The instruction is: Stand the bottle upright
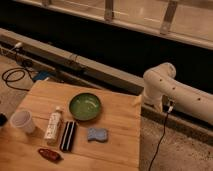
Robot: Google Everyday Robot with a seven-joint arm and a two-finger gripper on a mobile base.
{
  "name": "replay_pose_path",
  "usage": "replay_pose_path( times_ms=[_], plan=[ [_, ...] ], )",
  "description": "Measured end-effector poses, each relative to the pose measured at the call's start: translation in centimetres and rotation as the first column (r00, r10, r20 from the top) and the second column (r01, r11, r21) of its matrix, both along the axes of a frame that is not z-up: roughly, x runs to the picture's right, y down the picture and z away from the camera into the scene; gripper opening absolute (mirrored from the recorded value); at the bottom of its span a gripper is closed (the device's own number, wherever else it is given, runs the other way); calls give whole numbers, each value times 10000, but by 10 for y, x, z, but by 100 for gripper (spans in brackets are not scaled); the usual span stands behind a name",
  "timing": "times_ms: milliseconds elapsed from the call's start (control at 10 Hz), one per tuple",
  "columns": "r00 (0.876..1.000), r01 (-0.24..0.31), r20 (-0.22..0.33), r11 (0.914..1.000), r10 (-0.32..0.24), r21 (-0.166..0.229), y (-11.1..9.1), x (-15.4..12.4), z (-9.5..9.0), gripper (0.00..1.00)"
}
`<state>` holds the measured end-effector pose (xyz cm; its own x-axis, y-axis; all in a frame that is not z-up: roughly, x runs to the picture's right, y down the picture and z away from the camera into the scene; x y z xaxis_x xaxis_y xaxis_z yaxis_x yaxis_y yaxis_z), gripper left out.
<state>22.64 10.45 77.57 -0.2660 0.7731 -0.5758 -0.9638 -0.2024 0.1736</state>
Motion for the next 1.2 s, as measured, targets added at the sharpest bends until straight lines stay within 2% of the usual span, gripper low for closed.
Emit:
replay_pose_path(
  times_ms=[800, 1000, 1200],
  plan=[
    [10000, 29, -3, 10000, -29, -2, 0, 0, 0, 80],
    [9994, 326, 102, 9991, -328, 262, -10, -5, 3, 80],
    [9978, 561, 320, 9962, -583, 664, -32, -28, 5, 80]
  ],
)
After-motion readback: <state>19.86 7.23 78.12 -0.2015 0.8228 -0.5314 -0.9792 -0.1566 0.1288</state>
